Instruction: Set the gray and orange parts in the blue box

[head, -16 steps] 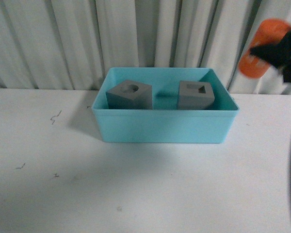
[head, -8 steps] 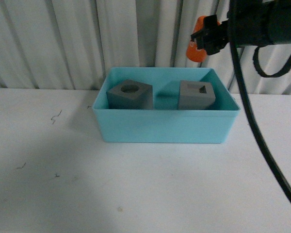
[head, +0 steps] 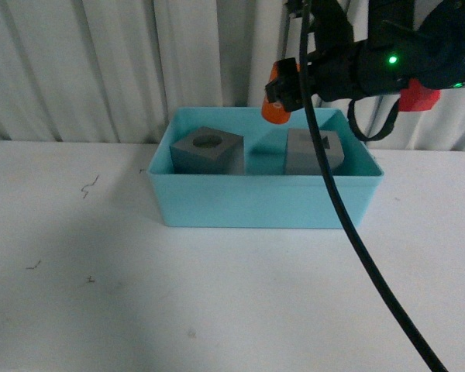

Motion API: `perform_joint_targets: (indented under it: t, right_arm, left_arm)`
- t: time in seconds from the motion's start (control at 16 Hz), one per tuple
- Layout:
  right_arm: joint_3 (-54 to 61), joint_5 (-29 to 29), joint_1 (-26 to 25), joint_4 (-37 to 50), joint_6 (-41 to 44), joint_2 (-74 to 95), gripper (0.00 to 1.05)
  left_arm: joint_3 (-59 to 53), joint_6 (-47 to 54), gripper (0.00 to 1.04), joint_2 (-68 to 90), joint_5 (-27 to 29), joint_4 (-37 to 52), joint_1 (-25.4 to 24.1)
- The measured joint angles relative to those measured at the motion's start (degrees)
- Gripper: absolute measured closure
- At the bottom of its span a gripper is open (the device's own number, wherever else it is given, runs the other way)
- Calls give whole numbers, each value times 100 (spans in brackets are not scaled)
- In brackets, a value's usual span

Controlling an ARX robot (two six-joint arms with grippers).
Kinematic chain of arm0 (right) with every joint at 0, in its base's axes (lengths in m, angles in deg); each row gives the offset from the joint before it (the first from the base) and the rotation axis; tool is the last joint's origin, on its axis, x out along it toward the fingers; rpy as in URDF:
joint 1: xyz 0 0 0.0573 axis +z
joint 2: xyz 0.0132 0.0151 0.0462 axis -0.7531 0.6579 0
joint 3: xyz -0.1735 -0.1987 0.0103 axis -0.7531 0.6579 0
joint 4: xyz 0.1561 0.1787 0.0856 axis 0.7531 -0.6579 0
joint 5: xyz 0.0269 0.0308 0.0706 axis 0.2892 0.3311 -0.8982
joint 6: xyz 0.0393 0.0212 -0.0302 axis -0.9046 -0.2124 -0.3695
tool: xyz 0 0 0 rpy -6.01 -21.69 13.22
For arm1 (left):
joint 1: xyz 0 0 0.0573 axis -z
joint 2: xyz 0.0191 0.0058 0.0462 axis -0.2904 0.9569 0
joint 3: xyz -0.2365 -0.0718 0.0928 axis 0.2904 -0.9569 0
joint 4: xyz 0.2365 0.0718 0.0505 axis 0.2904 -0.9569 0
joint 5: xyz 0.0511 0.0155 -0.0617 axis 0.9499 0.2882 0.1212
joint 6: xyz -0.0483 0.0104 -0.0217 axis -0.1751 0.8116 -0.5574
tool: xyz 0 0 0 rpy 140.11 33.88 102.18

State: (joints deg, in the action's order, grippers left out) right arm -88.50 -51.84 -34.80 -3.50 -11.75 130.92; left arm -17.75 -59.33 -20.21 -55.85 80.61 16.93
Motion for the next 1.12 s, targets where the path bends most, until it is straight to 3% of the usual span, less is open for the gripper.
perform_joint_targets:
  t: [0.31,0.94,1.12]
  right_arm:
    - [-476,66,313,-330,-48,527,58]
    - [-249,173,236,-337,37,671,58]
    - [-726,238,205,-581,144,1178,58]
  left_arm:
    - [0,0,7,0,4,2,0]
    - [0,0,7,0,2,0,0]
    - [0,0,7,0,2,0,0]
